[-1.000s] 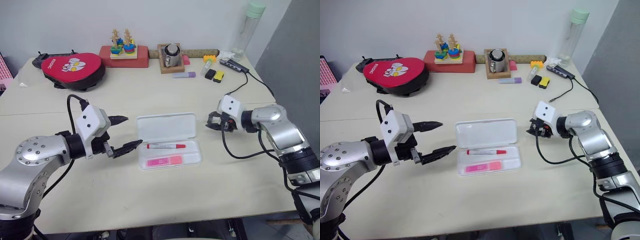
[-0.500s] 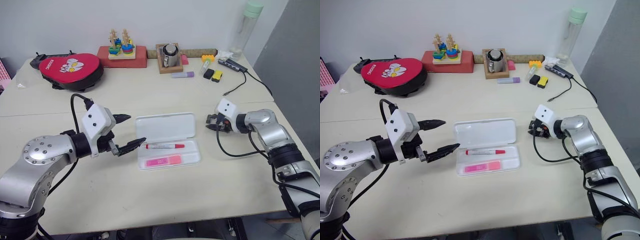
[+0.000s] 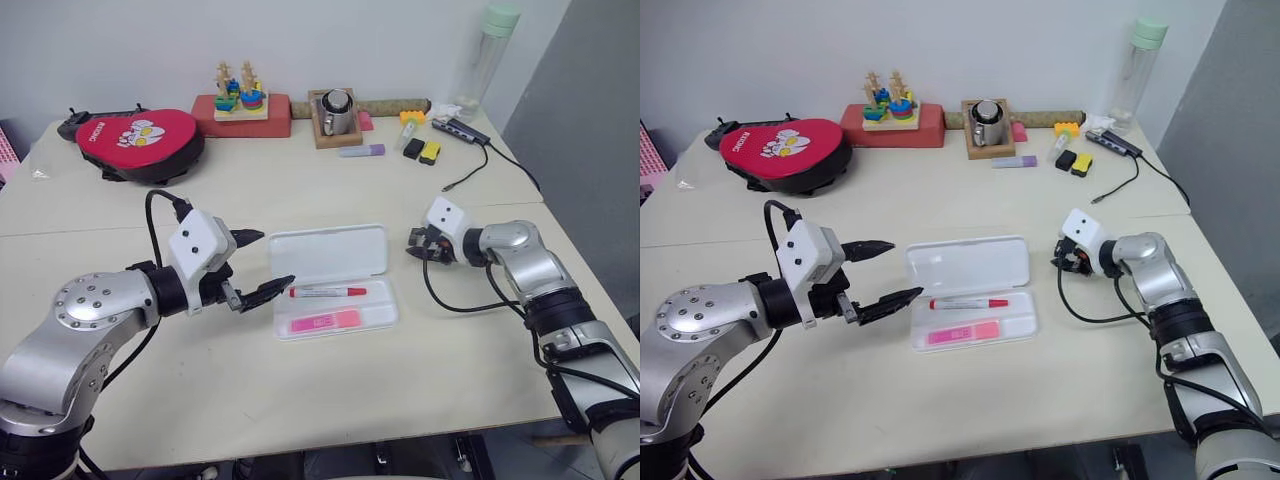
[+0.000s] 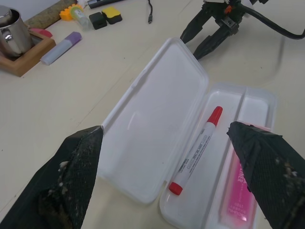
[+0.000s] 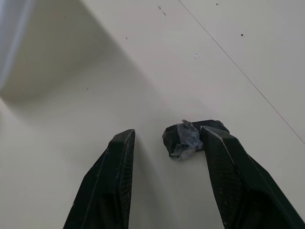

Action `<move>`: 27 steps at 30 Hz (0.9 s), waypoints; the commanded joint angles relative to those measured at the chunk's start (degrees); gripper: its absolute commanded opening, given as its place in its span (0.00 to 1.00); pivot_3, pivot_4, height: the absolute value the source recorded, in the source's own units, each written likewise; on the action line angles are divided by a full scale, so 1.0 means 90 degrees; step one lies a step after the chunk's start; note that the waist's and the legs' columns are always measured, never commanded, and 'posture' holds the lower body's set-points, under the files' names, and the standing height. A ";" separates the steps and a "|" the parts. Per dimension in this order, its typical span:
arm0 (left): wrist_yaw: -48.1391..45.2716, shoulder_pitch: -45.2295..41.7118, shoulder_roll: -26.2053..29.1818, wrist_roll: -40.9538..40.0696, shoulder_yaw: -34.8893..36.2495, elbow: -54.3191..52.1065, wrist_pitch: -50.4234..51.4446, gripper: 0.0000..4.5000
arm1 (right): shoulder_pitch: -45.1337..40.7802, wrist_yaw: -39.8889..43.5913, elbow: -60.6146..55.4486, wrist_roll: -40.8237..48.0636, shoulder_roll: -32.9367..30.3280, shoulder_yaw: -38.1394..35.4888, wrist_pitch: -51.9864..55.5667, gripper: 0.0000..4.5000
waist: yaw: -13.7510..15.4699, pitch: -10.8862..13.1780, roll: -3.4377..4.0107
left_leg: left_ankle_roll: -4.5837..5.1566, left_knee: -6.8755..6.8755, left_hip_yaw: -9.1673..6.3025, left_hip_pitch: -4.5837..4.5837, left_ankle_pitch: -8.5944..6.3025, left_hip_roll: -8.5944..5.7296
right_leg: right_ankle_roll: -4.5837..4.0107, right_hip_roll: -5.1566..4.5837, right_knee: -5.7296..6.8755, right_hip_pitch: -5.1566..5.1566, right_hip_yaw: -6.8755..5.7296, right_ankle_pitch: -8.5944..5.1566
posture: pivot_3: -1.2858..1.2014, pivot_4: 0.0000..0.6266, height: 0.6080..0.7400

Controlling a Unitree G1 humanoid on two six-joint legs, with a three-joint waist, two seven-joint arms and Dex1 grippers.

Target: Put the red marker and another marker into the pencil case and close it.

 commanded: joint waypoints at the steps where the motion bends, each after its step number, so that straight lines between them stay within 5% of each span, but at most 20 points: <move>1: 0.0064 -0.0063 -0.0020 0.0047 -0.0026 -0.0064 -0.0137 0.99 | -0.0087 -0.0046 -0.0287 0.0077 0.0034 -0.0184 0.0018 0.50 | -0.0007 0.0000 0.0000 | 0.0000 -0.0001 0.0000 0.0000 0.0000 0.0000 | 0.0000 0.0000 0.0000 0.0000 0.0000 0.0000 | 0.52 0.24 1.00; 27: 0.0089 -0.0034 -0.0072 0.0220 -0.0179 0.0018 -0.0254 0.99 | -0.0336 -0.0481 0.0863 -0.0012 0.0082 -0.0413 -0.0182 0.50 | -0.0013 0.0000 0.0000 | 0.0000 -0.0001 0.0001 -0.0002 0.0000 -0.0001 | -0.0001 0.0000 -0.0003 -0.0001 0.0001 0.0000 | 0.52 0.24 1.00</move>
